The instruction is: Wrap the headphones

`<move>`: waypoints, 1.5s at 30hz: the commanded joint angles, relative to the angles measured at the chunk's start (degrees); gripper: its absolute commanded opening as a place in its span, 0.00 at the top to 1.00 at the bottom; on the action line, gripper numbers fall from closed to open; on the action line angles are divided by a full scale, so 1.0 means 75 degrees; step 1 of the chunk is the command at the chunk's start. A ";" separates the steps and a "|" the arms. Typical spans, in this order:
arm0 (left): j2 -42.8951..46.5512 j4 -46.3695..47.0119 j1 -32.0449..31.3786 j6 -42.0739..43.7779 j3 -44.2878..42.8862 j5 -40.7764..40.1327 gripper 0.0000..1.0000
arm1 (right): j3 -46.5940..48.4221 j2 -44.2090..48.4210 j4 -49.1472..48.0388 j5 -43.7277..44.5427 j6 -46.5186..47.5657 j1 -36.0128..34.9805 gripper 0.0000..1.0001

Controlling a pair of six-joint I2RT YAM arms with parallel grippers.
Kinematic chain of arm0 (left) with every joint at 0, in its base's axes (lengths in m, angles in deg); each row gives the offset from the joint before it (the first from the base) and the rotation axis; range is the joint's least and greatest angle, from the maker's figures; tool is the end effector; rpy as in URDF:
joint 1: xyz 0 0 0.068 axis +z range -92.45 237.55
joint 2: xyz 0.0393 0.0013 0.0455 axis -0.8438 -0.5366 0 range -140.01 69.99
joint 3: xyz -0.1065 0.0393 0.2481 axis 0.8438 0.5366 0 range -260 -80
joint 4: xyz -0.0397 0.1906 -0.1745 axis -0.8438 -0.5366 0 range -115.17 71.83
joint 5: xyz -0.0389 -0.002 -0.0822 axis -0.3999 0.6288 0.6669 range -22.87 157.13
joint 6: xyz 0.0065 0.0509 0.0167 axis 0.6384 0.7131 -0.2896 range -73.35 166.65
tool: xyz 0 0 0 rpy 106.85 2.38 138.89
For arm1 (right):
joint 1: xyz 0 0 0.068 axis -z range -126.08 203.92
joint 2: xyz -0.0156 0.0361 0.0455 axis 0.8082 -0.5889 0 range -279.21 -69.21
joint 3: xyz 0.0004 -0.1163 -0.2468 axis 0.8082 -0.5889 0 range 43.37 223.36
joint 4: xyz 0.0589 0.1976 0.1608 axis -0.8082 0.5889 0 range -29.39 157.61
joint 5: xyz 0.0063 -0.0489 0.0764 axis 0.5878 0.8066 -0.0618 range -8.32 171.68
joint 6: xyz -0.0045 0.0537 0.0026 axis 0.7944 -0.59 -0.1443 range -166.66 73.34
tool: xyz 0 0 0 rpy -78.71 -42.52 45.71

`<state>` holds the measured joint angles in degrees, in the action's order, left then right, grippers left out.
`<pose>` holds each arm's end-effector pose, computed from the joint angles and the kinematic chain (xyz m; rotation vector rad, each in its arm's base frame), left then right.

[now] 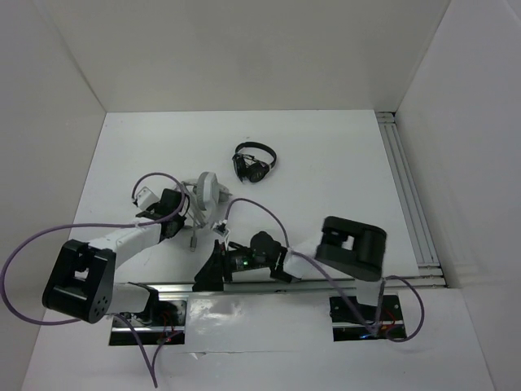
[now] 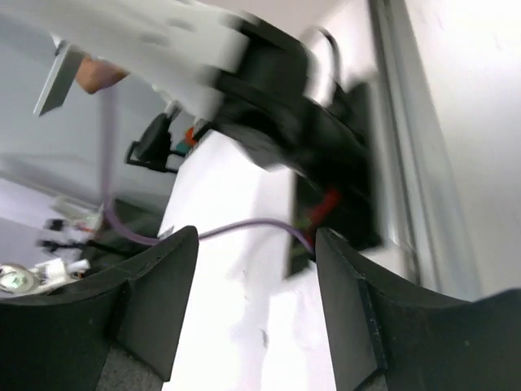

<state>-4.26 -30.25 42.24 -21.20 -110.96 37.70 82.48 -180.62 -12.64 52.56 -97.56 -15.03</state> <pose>0.2241 -0.0433 0.1568 -1.2190 2.0326 -0.0247 0.1107 0.3359 0.1458 -0.7956 1.8015 1.9233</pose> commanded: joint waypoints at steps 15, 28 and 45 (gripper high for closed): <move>-0.2237 -0.0323 0.1279 0.0469 -0.2245 0.1076 1.00 | -0.0516 0.6757 0.5653 0.3448 0.3282 -0.1588 0.14; -0.4199 -0.1624 0.1350 0.0153 -0.4920 0.1053 1.00 | -0.0668 0.8234 0.6720 0.3918 0.3493 -0.1811 0.00; -0.2046 -0.1951 0.2030 0.0385 -0.3947 0.1638 0.00 | 0.1145 0.8176 1.0227 0.7799 0.3379 -0.2819 0.00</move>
<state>-29.68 -40.46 56.11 -19.58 -142.24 49.11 83.22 -119.64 50.18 93.80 -69.62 -35.81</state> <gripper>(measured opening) 1.000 0.997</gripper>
